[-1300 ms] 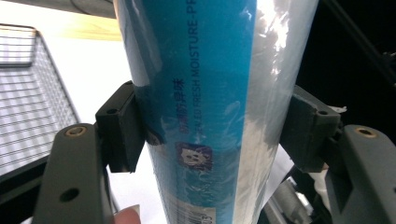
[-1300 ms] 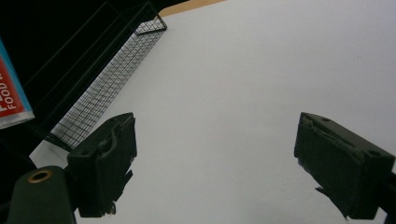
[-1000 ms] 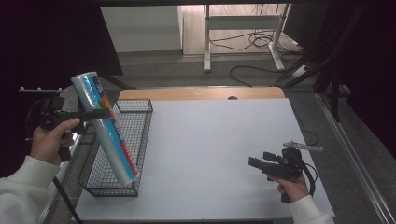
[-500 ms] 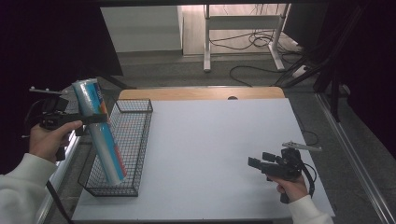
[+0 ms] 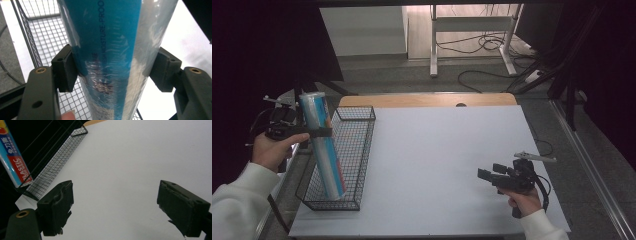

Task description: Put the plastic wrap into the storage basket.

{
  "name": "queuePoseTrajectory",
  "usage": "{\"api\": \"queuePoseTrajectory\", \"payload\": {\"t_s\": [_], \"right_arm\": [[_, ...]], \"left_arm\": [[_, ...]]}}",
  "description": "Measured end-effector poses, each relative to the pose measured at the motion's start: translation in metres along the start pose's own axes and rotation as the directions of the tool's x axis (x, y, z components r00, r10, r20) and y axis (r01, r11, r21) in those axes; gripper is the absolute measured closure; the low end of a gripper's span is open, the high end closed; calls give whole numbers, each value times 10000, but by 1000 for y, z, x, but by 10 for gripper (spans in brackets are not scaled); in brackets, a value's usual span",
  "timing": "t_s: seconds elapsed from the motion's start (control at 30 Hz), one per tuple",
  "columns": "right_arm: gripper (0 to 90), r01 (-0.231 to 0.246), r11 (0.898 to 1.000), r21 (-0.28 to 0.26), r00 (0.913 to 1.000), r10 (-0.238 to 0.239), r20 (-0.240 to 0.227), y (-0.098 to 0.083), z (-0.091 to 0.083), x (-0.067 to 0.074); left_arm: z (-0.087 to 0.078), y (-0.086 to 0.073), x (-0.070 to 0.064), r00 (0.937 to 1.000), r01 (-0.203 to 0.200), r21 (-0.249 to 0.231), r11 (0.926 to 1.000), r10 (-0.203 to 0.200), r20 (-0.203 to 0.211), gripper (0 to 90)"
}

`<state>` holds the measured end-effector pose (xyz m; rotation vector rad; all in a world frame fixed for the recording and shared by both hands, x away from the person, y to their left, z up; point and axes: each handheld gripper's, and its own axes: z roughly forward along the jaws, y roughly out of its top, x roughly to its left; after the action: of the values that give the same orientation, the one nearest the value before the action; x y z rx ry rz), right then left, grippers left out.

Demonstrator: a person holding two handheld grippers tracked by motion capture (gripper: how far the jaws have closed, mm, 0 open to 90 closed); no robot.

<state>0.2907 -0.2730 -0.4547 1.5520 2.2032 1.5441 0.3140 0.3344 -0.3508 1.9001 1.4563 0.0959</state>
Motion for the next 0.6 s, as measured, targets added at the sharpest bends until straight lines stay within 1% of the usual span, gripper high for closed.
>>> {"api": "queuePoseTrajectory", "payload": {"t_s": [0.03,0.07,0.13,0.17,0.3,0.4,0.43,0.47,0.57,0.6], "right_arm": [[143,-7,10000,8,10000,7,0,0,0,0],[143,-8,10000,3,10000,8,3,0,0,0],[143,-16,10000,10,10000,16,-3,0,0,0],[143,11,10000,3,10000,-11,2,0,0,-1],[143,-44,10000,-45,10000,44,-6,1,-1,-1],[144,-58,10000,-47,10000,58,13,1,-1,-1],[143,-59,10000,-44,10000,59,15,1,-1,-1],[144,-59,10000,-44,10000,59,11,1,-1,-1],[144,-50,10000,-42,10000,50,11,1,-1,-2],[144,-50,10000,-42,10000,50,11,1,-1,-2]], "left_arm": [[0,0,0,10000,0,0,10000,0,0,324],[5,0,0,9998,-89,173,9998,92,-157,325],[9,1,0,9995,-130,342,9993,139,-272,324],[9,1,0,9995,-130,342,9993,139,-272,324],[23,4,3,9992,-66,682,9976,92,-378,324],[34,6,3,9979,-154,964,9952,214,-617,324],[34,6,3,9979,-154,964,9952,214,-617,324],[39,8,5,9982,-72,988,9951,130,-580,324],[46,12,8,9983,92,1025,9947,-32,-590,323],[46,12,8,9983,92,1025,9947,-32,-590,323]]}}
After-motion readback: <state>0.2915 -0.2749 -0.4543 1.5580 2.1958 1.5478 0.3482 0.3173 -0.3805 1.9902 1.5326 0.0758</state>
